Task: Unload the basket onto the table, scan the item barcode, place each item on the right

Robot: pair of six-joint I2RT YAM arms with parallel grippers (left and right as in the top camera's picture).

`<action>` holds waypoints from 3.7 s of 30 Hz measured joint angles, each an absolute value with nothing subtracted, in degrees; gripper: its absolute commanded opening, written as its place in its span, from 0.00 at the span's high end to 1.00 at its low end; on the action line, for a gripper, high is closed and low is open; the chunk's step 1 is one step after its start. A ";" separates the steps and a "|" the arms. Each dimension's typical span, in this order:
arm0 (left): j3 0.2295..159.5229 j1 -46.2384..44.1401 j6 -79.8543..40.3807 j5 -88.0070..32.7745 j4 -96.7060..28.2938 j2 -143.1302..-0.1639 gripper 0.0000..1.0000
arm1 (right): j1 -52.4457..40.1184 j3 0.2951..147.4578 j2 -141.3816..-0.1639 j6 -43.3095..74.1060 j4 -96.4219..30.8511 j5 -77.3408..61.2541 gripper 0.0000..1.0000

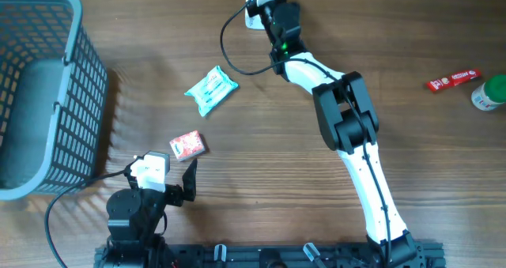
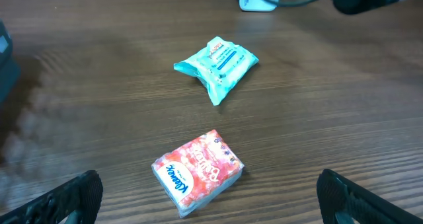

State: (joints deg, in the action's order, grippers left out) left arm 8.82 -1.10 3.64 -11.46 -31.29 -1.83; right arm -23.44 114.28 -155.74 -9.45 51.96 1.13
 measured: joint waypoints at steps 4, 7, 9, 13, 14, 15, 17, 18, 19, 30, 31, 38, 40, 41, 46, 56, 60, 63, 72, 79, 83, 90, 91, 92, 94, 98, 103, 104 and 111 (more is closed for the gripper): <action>8.82 -1.10 3.64 -11.46 -31.29 -1.83 0.00 | -23.49 114.96 -156.77 -8.29 47.57 -4.62 0.95; 8.82 -1.10 3.64 -11.46 -31.29 -1.83 0.00 | -23.86 115.81 -156.77 -7.49 40.93 -8.25 0.95; 8.82 -1.10 3.64 -11.49 -31.29 -1.83 0.00 | -24.29 116.07 -156.77 -7.11 38.11 -10.33 0.95; 8.82 -1.10 3.64 -11.46 -31.29 -1.83 0.00 | -24.64 116.07 -156.64 -7.09 36.14 -11.55 0.95; 8.82 -1.10 3.66 -11.46 -31.29 -1.83 0.00 | -24.67 116.07 -156.42 -7.09 35.03 -11.55 0.95; 8.82 -1.10 3.64 -11.46 -31.31 -1.83 0.00 | -24.67 115.96 -155.37 -7.35 31.83 -11.33 0.96; 8.82 -1.10 3.64 -11.46 -31.29 -1.83 0.00 | -24.67 115.57 -150.82 -8.21 23.90 -10.24 0.96; 8.82 -1.10 3.64 -11.49 -31.31 -1.83 0.00 | -24.56 115.52 -148.00 -8.47 20.36 -9.78 0.95; 8.82 -1.10 3.64 -11.46 -31.27 -1.83 0.00 | -24.27 115.50 -144.44 -8.86 16.27 -9.34 0.95; 8.82 -1.10 3.64 -11.46 -31.29 -1.83 0.00 | -10.22 116.75 -109.10 -9.72 -41.93 9.17 0.95; 8.82 -1.10 3.64 -11.46 -31.29 -1.83 0.00 | -7.20 115.18 -109.45 -9.10 -45.82 10.72 0.95; 8.82 -1.10 3.66 -11.46 -31.27 -1.83 0.00 | 17.65 88.07 -113.86 0.75 -34.20 14.83 0.95; 8.82 -1.10 3.64 -11.46 -31.29 -1.83 0.00 | 20.97 85.69 -113.93 1.61 -33.17 15.38 0.95; 8.82 -1.10 3.66 -11.49 -31.29 -1.83 0.00 | 21.82 85.47 -113.93 1.96 -33.10 15.53 0.96; 8.82 -1.10 3.64 -11.49 -31.29 -1.83 0.00 | 20.99 85.47 -113.93 2.52 -33.39 19.14 0.96; 8.82 -1.10 3.64 -11.46 -31.27 -1.83 0.00 | 20.34 84.88 -95.37 8.14 -41.23 8.23 0.96; 8.82 -1.10 3.66 -11.46 -31.29 -1.83 0.00 | 23.35 85.10 -89.34 19.16 -49.39 17.47 0.96; 8.82 -1.10 3.64 -11.46 -31.29 -1.83 0.00 | 32.25 84.99 -89.56 30.35 -54.96 21.17 0.96; 8.82 -1.10 3.64 -11.46 -31.29 -1.83 0.00 | 44.40 81.30 -95.92 39.31 -42.98 22.31 0.95; 8.82 -1.10 3.64 -11.46 -31.29 -1.83 0.00 | 44.36 80.34 -106.59 32.51 -31.46 1.21 0.00; 8.82 -1.10 3.64 -11.49 -31.29 -1.83 0.00 | 44.34 80.27 -95.07 32.03 -34.41 0.43 0.00; 8.82 -1.10 3.64 -11.46 -31.29 -1.83 0.00 | 28.77 80.99 -68.10 36.80 -59.44 -11.79 0.00; 8.82 -1.10 3.64 -11.46 -31.29 -1.83 0.00 | 22.09 80.79 -68.18 36.84 -61.12 -12.71 0.00; 8.82 -1.10 3.64 -11.46 -31.29 -1.83 0.00 | 17.50 80.66 -68.49 36.77 -61.28 -13.10 0.00; 8.82 -1.10 3.64 -11.46 -31.29 -1.83 0.00 | 7.86 80.14 -70.54 36.32 -60.55 -13.98 0.00; 8.82 -1.10 3.66 -11.46 -31.29 -1.83 0.00 | -9.41 77.47 -80.07 32.42 -51.94 -14.59 0.00; 8.82 -1.10 3.66 -11.46 -31.29 -1.83 0.00 | -21.17 76.88 -90.74 31.29 -42.92 -14.59 0.00; 8.82 -1.10 3.64 -11.46 -31.29 -1.83 0.00 | -22.63 76.88 -92.31 31.35 -41.95 -14.59 0.00; 8.82 -1.10 3.64 -11.46 -31.29 -1.83 0.00 | -25.74 76.47 -108.07 23.99 -24.95 -19.66 0.00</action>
